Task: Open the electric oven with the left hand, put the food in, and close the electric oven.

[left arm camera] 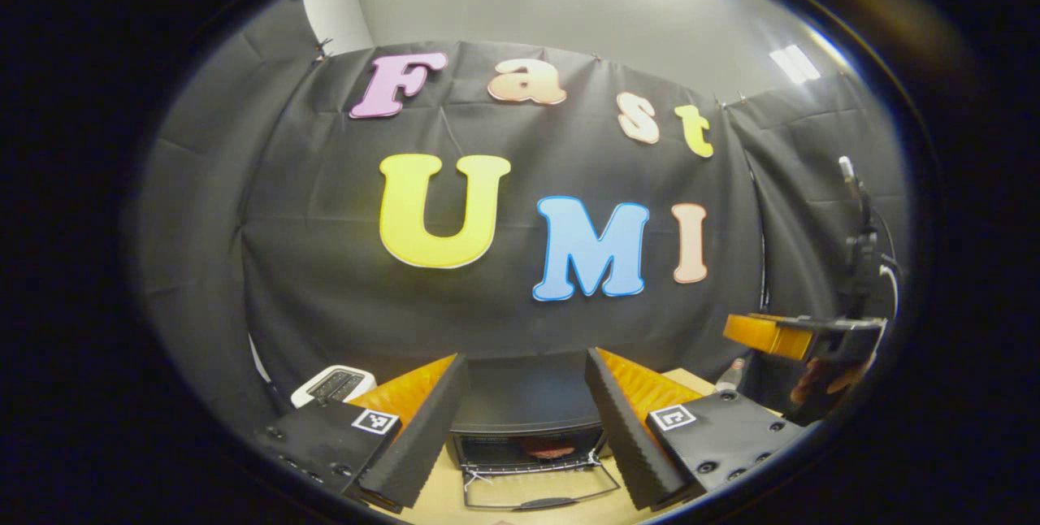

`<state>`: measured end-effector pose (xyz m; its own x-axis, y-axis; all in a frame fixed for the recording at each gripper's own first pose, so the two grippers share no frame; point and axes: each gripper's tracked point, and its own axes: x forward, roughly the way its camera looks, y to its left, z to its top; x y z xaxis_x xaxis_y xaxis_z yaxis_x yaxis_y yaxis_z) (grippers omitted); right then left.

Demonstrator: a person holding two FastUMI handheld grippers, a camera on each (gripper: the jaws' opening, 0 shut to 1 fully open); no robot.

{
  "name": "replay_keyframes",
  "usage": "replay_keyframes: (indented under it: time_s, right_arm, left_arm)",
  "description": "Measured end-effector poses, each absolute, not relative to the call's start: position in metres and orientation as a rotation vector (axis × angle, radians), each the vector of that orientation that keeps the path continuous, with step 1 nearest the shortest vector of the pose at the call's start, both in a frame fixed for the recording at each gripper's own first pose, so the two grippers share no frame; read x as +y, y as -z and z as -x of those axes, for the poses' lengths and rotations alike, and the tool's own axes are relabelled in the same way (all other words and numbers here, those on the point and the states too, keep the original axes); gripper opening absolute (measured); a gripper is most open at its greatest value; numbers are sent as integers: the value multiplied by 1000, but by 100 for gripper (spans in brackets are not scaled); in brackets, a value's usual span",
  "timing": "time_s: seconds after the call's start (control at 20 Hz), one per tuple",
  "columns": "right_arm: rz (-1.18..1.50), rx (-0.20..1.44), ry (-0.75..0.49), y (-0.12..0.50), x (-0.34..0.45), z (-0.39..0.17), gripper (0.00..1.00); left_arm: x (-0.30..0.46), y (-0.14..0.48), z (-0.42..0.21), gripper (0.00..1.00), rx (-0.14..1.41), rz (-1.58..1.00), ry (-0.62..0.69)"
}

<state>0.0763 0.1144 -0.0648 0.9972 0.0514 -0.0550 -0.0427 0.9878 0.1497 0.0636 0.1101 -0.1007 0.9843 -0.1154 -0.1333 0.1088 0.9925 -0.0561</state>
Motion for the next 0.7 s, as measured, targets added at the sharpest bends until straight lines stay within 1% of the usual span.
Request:
replay_keyframes:
  time_s: [0.05, 0.1, 0.15, 0.2, 0.3, 0.45, 0.55, 0.7]
  right_arm:
    - [-130, 37, -45, 56, 108, -72, 53]
    - [-95, 21, -29, 51, 99, -70, 69]
    - [-63, 6, -27, 43, 94, -63, 70]
    - [-47, -7, -42, 37, 93, -56, 80]
    - [-48, -34, -38, 28, 88, -49, 80]
    - [-43, -59, -43, 24, 79, -46, 80]
    - [-44, -55, -48, 19, 72, -42, 80]
    - [-43, -45, -44, 16, 64, -34, 80]
  left_arm:
    - [103, 100, -65, 99, 135, 45, 115]
    - [97, 98, -65, 96, 133, 44, 117]
    - [92, 97, -64, 96, 131, 44, 117]
    - [87, 99, -67, 97, 132, 44, 116]
    - [83, 103, -67, 99, 138, 41, 104]
    - [78, 112, -65, 99, 157, 44, 86]
    - [67, 127, -64, 99, 187, 62, 107]
    - [63, 157, -63, 99, 256, 51, 102]
